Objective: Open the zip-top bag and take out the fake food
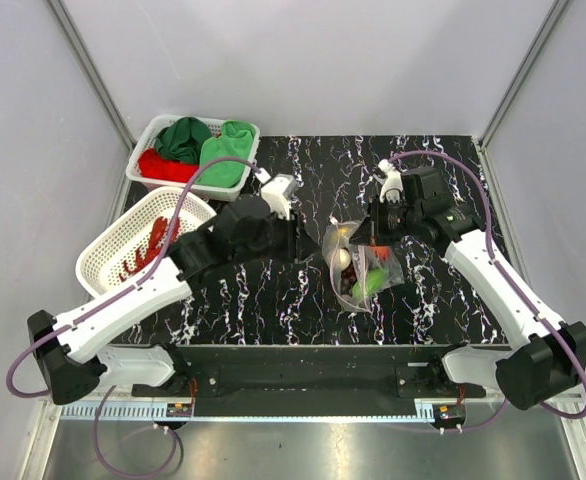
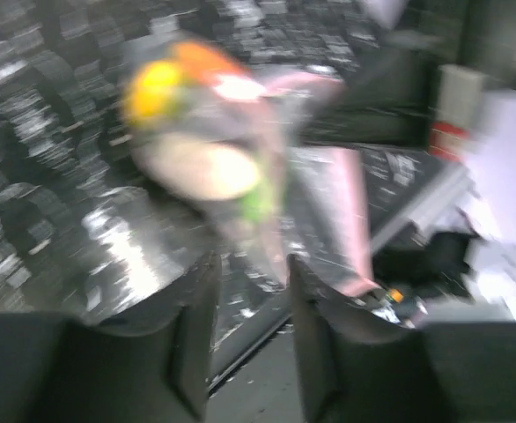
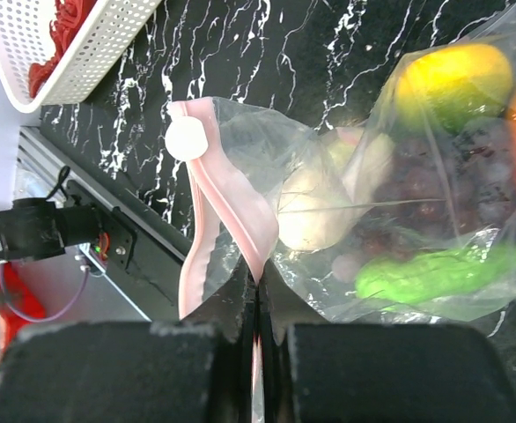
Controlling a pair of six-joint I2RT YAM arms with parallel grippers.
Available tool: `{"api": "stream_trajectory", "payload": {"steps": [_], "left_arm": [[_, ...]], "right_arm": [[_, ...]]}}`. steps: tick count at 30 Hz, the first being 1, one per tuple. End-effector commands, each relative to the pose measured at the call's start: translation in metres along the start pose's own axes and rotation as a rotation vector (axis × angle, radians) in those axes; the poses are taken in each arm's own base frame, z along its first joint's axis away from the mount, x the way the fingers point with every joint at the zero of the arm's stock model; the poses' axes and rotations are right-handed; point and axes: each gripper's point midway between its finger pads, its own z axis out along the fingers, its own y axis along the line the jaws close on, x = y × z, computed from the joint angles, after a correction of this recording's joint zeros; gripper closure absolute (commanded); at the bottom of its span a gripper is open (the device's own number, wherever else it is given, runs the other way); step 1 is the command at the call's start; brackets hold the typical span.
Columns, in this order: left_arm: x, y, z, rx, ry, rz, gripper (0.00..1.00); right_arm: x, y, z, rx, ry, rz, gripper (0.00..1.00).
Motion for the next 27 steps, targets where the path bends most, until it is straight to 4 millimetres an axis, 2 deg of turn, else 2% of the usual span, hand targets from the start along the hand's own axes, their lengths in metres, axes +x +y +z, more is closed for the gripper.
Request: {"api": "stream_trajectory", "payload": {"steps": [1,2,4,5,11,13,14,16,21,23,27], "left_arm": [[-0.008,-0.077,-0.007,0.327,-0.107,0.143,0.69],[-0.010,-0.082,-0.008,0.339,-0.128,0.157,0.69],[0.000,-0.092,-0.005,0.367,-0.123,0.197,0.69],[-0.004,-0.099,-0.005,0.385,-0.146,0.209,0.69],[0.010,-0.087,0.031,0.306,-0.122,0.217,0.77],[0.008,-0.090,0.038,0.325,-0.148,0.219,0.78],[0.017,-0.084,0.046,0.310,-0.130,0.225,0.78],[0.011,-0.087,0.053,0.321,-0.174,0.227,0.80],[0.018,-0.077,0.084,0.257,-0.149,0.234,0.82],[0.020,-0.063,0.096,0.183,-0.164,0.240,0.82],[0.029,-0.037,0.109,0.067,-0.185,0.256,0.82]], "right_arm": [[-0.013,0.024,-0.014,-0.042,-0.052,0.021,1.00],[-0.015,0.026,-0.018,-0.038,-0.064,0.019,1.00],[-0.016,0.029,-0.022,-0.034,-0.066,0.020,1.00],[-0.017,0.031,-0.026,-0.031,-0.064,0.019,1.00],[-0.019,0.035,-0.032,-0.019,-0.057,0.027,1.00],[-0.019,0.036,-0.032,-0.023,-0.054,0.037,1.00],[-0.019,0.038,-0.032,-0.028,-0.051,0.038,1.00],[-0.018,0.037,-0.031,-0.024,-0.048,0.044,1.00],[-0.020,0.039,-0.036,-0.022,-0.052,0.045,1.00],[-0.022,0.043,-0.039,-0.028,-0.060,0.044,1.00],[-0.026,0.044,-0.042,-0.021,-0.069,0.042,1.00]]}}
